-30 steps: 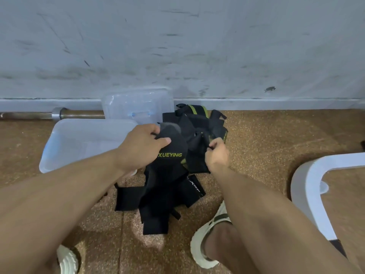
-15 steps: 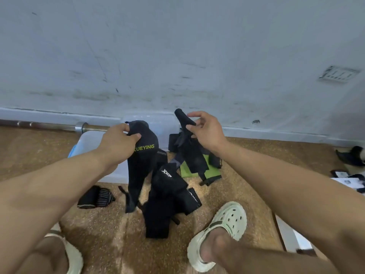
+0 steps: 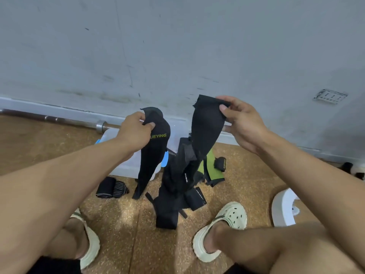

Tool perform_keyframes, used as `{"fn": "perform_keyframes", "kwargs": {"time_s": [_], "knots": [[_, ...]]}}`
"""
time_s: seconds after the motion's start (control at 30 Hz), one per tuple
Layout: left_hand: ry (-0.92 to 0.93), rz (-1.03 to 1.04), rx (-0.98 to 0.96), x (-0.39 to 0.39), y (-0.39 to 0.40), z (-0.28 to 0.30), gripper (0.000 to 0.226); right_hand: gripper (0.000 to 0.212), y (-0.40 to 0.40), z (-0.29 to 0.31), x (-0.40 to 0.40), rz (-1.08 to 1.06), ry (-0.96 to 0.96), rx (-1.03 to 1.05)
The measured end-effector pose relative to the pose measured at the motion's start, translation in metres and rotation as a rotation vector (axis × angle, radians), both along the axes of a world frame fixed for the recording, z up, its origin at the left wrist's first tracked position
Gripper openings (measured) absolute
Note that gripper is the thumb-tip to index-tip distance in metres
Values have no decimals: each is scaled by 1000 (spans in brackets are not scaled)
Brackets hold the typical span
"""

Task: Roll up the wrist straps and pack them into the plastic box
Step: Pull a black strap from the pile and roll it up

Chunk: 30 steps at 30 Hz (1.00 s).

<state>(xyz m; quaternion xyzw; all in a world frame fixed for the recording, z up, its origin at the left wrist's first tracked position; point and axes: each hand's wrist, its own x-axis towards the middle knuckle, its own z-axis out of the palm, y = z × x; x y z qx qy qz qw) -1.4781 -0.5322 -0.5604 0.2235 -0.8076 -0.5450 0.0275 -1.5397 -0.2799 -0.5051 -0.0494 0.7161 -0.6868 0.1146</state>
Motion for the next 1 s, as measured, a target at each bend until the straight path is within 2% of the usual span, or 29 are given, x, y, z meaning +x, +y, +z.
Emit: {"fn": "perform_keyframes", "kwargs": {"time_s": [0.17, 0.27, 0.4, 0.47, 0.6, 0.73, 1.0], "knots": [[34, -37, 12, 4, -2, 7, 11, 24, -5, 9, -2, -11, -85, -93], [52, -42, 36, 2, -3, 8, 15, 23, -8, 13, -7, -21, -36, -70], [35, -67, 74, 1, -4, 5, 19, 21, -9, 4, -16, -213, 55, 237], [19, -88, 103, -2, -4, 3, 15, 21, -7, 5, -18, -229, 98, 331], [-1, -100, 100, -6, -2, 1, 13, 24, -8, 19, -22, -257, 225, 281], [-25, -109, 83, -7, 0, 0, 15, 26, -1, 12, -22, -294, 266, 279], [-62, -128, 75, -5, 3, -1, 25, 24, 2, 5, -24, -240, 247, 292]]}}
